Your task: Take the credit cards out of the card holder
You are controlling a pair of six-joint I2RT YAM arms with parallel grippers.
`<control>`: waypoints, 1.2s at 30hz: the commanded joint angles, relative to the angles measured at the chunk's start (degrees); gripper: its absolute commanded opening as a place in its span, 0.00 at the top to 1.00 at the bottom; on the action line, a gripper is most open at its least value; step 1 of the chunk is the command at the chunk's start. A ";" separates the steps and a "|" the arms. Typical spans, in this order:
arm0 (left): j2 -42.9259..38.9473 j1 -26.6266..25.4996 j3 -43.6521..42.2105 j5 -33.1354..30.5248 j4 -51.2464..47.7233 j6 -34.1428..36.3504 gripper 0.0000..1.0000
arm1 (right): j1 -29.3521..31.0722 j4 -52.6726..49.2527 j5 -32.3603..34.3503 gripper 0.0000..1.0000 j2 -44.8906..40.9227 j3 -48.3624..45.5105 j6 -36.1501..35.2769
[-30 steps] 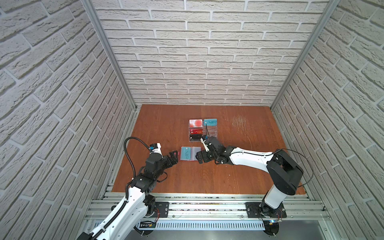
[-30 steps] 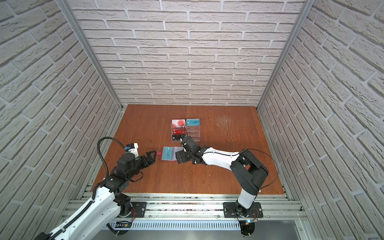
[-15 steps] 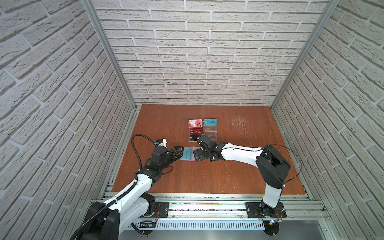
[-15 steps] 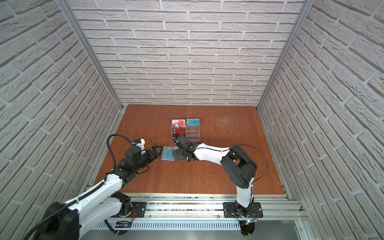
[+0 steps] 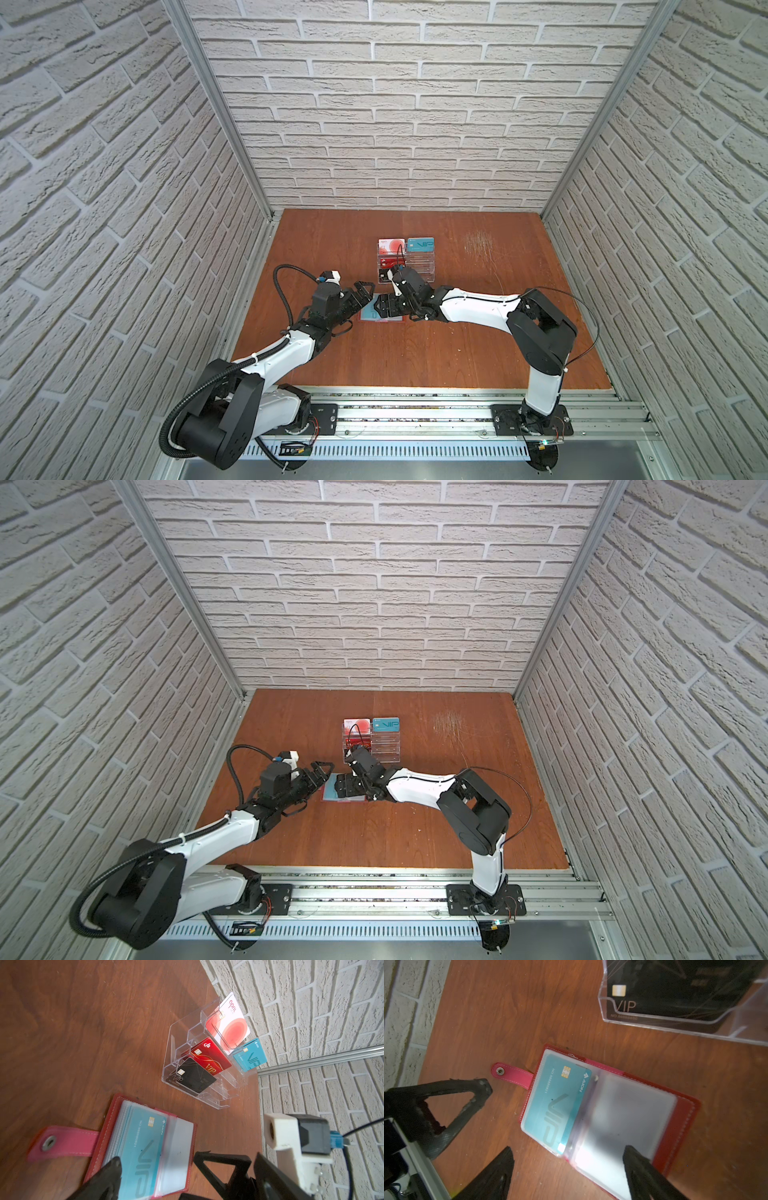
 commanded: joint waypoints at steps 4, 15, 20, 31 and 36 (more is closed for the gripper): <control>3.33 1.27 -0.21 1.09 7.75 -2.16 0.02 | 0.52 8.80 -4.16 0.29 1.82 -2.56 2.74; 9.47 2.69 -1.88 3.07 13.16 -3.70 0.02 | 0.49 16.08 -7.61 0.43 3.93 -4.13 4.58; 10.78 2.73 -2.24 3.38 14.10 -3.67 0.02 | 0.36 17.76 -8.00 0.46 6.10 -4.52 5.30; 13.91 2.70 -2.99 4.35 16.81 -4.19 0.02 | -1.42 30.59 -12.06 0.51 7.77 -9.27 9.79; 14.48 2.76 -3.25 4.61 17.35 -4.28 0.02 | -2.20 37.12 -13.29 0.55 8.94 -11.02 11.85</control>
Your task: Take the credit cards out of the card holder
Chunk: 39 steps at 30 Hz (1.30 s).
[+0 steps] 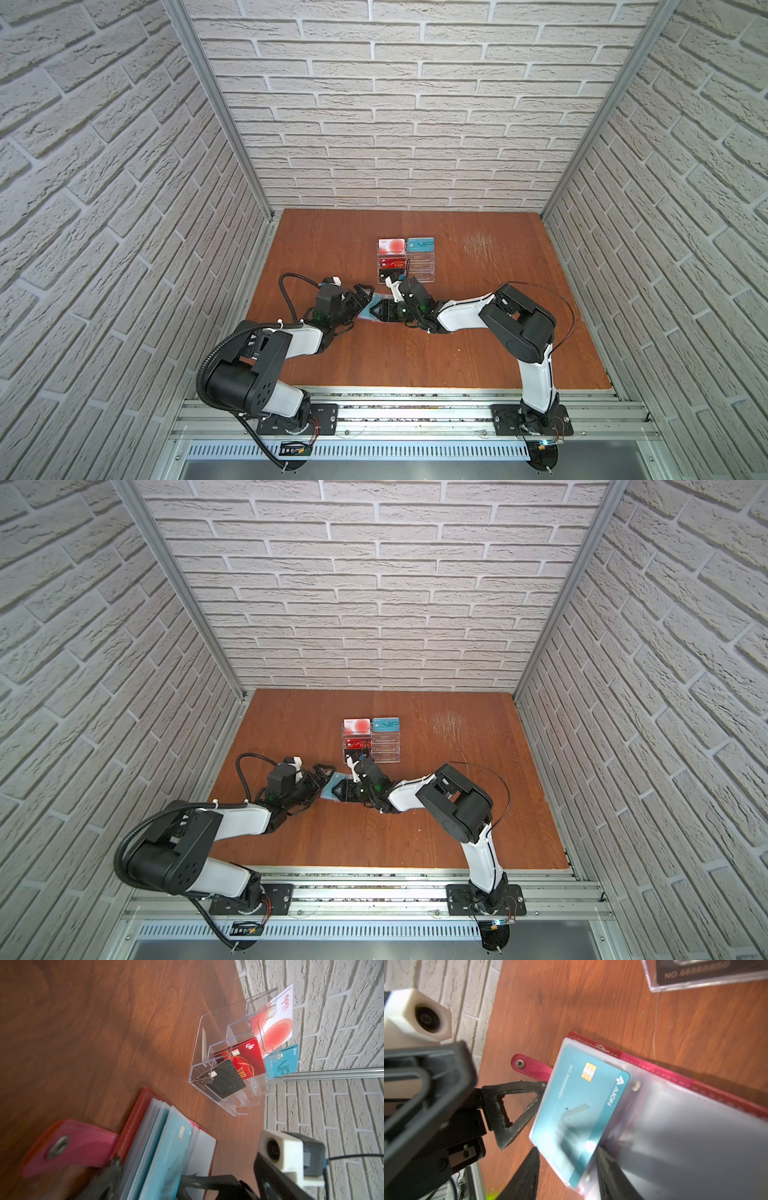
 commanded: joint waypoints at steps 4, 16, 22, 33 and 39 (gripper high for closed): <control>0.43 0.32 -1.28 0.68 3.02 -0.26 0.02 | -0.37 8.23 -1.12 0.59 1.17 -1.92 2.26; 2.96 -0.16 -1.72 0.70 4.56 -0.30 0.02 | -1.01 12.34 -2.16 0.64 0.08 -3.30 3.09; 4.23 -0.49 -1.90 0.68 5.85 -0.67 0.02 | -1.01 13.38 -2.65 0.67 0.71 -3.11 3.43; 5.02 -1.08 -2.39 0.42 6.60 -0.76 0.02 | -1.16 19.51 -3.44 0.73 3.23 -2.76 6.03; 5.44 -1.22 -2.47 0.22 6.84 -0.70 0.02 | -1.25 22.80 -4.33 0.75 4.88 -2.10 8.03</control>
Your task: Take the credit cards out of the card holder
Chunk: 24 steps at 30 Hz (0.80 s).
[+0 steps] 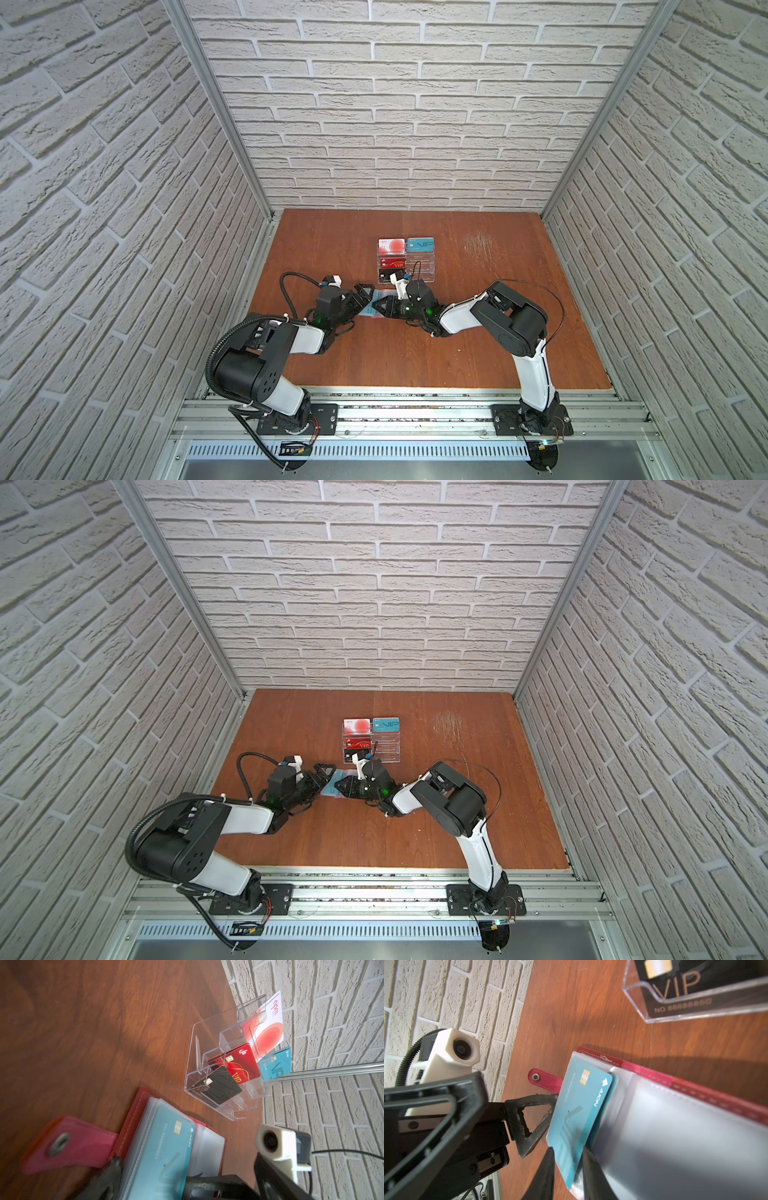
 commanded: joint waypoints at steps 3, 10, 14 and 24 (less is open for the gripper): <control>2.05 -1.08 -1.38 0.87 -0.28 -0.86 0.02 | 0.46 6.81 -2.75 0.77 1.33 1.44 1.62; 3.13 -1.22 -1.20 0.87 0.59 -0.98 0.02 | 0.40 7.02 -4.14 0.77 2.92 2.29 1.63; 3.93 -1.30 -1.11 0.97 1.49 -1.34 0.02 | 0.45 6.85 -4.68 0.76 3.88 3.28 2.08; 4.33 -1.57 -1.03 0.87 1.83 -1.45 0.02 | 0.48 5.82 -4.94 0.75 4.45 5.69 2.91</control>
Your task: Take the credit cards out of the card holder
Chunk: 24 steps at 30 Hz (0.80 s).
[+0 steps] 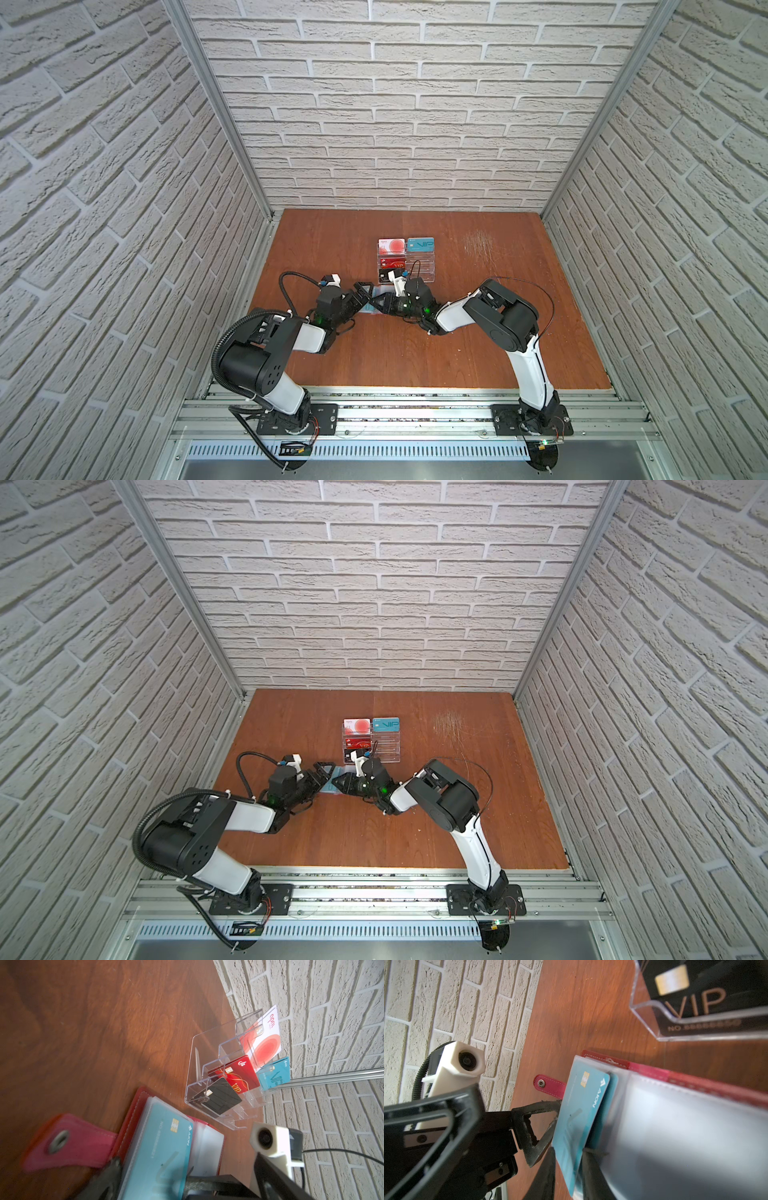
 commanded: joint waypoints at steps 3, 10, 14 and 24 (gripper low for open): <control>1.89 -1.44 -0.94 3.05 -2.28 -1.48 0.02 | 1.11 0.42 -3.26 0.74 0.69 3.10 -0.11; 3.19 -1.37 -0.68 3.01 -1.26 -1.80 0.02 | 1.56 -0.30 -3.90 0.73 1.37 3.88 -0.18; 3.13 -1.27 -0.59 3.06 -0.97 -1.92 0.02 | 1.73 -0.39 -4.12 0.74 1.66 3.47 -0.37; 2.68 -1.13 -0.24 2.86 -1.66 -1.80 0.02 | 1.84 -0.52 -5.11 0.74 3.28 5.04 -0.20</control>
